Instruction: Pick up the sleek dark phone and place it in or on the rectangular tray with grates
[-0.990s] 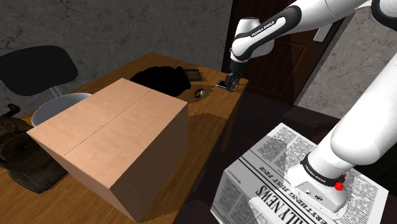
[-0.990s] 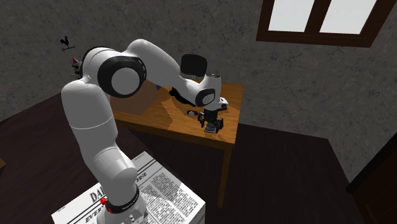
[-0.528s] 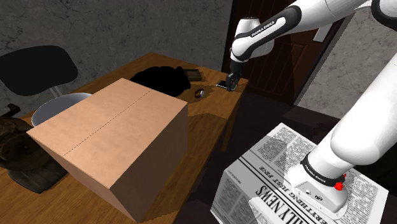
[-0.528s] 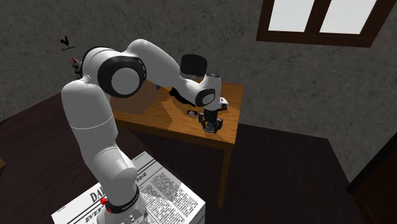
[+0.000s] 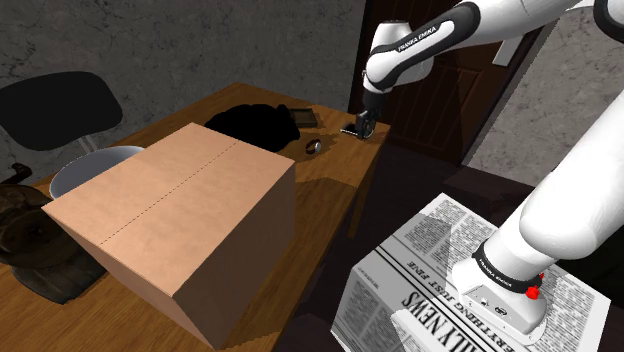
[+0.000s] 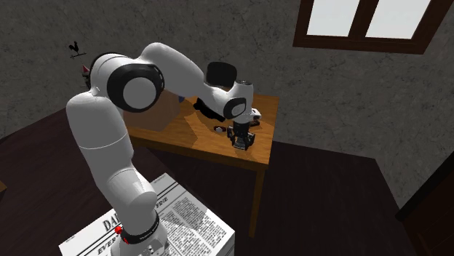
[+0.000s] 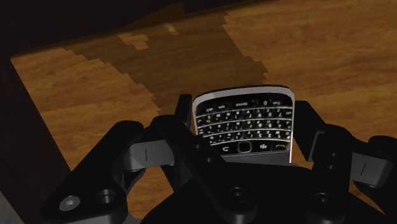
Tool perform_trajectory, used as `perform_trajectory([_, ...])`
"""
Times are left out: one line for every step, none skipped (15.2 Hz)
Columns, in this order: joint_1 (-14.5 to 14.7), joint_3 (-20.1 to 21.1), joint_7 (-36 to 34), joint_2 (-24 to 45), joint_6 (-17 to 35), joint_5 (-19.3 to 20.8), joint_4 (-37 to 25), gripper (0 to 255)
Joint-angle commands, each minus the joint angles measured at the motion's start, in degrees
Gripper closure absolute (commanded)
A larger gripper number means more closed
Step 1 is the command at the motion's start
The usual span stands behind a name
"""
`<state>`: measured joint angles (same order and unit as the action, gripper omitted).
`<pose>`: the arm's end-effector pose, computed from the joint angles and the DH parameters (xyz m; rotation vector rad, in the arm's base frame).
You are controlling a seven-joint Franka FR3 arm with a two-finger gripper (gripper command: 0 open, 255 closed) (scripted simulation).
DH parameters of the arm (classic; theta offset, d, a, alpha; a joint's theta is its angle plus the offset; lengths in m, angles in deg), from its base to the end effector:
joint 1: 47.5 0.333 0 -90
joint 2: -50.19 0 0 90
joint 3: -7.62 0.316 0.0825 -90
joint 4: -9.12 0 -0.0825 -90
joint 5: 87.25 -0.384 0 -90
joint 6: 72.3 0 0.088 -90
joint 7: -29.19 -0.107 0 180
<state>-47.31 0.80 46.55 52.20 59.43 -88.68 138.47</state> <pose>0.5215 -0.0600 0.3478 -3.1174 -0.2669 -0.0150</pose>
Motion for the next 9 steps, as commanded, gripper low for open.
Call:
perform_trajectory([0.0,0.0,-0.1,-0.8,-1.6,0.2,-0.7,255])
perform_trajectory([0.0,0.0,-0.2,-1.3,-2.3,0.2,-1.0,255])
perform_trajectory([0.0,0.0,-0.2,-1.7,-3.1,0.3,-1.4,255])
perform_trajectory([0.0,0.0,-0.3,-2.1,-3.8,0.4,-1.7,255])
perform_trajectory([0.0,0.0,-0.3,-2.5,-4.6,0.5,-2.1,255])
perform_trajectory([0.0,0.0,-0.4,-2.9,-5.3,0.5,-2.5,255])
perform_trajectory([0.0,0.0,-0.5,-3.3,-6.1,0.6,-2.8,255])
perform_trajectory([0.0,0.0,-0.5,-3.6,-6.9,0.7,-3.2,255])
perform_trajectory([0.0,0.0,-0.6,-4.0,-7.6,0.7,-3.7,255])
